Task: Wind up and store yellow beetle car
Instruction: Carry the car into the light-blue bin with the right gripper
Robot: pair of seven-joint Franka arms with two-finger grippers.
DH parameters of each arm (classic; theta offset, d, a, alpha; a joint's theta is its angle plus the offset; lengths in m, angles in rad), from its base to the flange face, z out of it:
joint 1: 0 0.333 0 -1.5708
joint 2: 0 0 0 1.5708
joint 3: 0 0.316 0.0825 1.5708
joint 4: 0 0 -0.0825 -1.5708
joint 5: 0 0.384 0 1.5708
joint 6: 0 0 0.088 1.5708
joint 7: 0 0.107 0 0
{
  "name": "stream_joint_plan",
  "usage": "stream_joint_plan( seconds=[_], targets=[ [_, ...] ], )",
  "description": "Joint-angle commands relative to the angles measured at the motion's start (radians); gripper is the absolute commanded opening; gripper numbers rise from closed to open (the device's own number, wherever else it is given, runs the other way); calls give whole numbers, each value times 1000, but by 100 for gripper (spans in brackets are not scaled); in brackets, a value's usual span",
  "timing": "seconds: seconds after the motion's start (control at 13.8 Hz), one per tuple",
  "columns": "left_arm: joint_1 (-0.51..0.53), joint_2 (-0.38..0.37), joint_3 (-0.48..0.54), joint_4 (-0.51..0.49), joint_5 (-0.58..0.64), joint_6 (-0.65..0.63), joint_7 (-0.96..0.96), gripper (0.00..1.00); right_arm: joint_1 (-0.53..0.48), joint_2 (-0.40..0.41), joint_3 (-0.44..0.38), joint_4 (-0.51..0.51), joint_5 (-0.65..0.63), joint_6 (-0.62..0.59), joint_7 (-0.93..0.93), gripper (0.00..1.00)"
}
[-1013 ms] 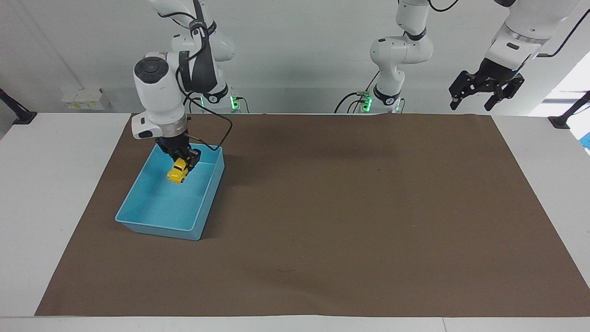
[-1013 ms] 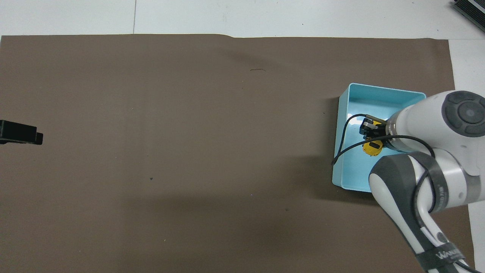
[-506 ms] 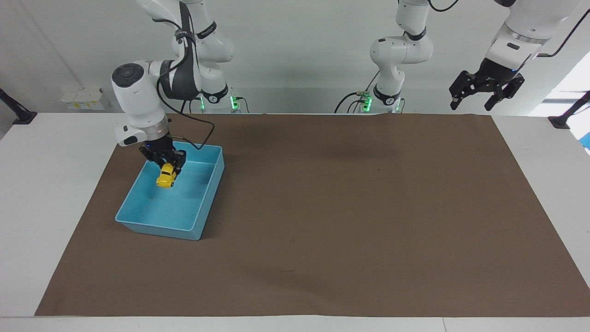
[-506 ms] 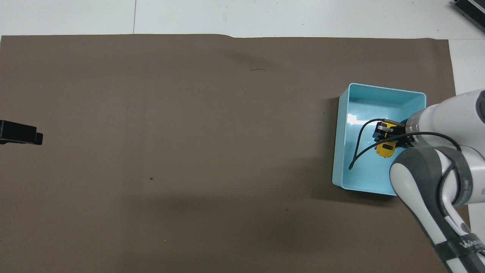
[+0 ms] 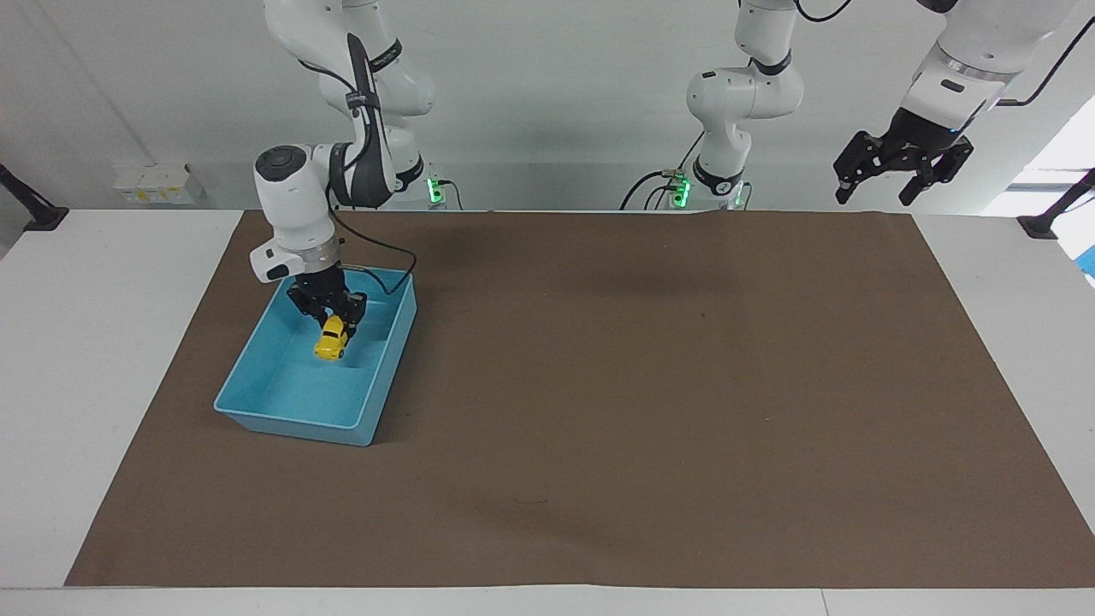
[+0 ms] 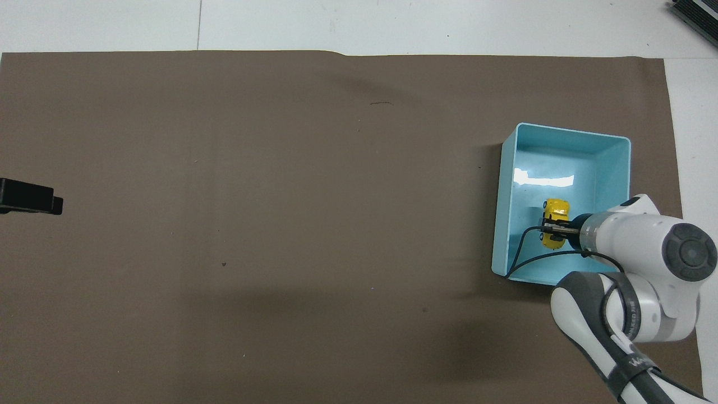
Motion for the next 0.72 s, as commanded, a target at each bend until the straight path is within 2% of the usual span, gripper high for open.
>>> stream_joint_plan(
  seconds=[0.0,0.14,0.22,0.29,0.51,0.65],
  targets=[
    [17,-4,-7,13,-12,-23,-6,100,-19,22,7,-33,28,75,-67,0],
    [17,-4,-7,13,-12,-21,-6,100,-15,31,7,-34,28,80,-69,0],
    [17,-4,-7,13,-12,-23,-6,100,-15,36,7,-27,28,73,-58,38],
    [17,-4,-7,13,-12,-23,-6,100,-12,39,7,-25,28,71,-63,99],
    [17,-4,-7,13,-12,-23,-6,100,-15,33,7,-20,27,65,-69,100],
    [17,-4,-7,13,-12,-23,-6,100,-15,10,7,28,27,-24,-70,100]
  ],
)
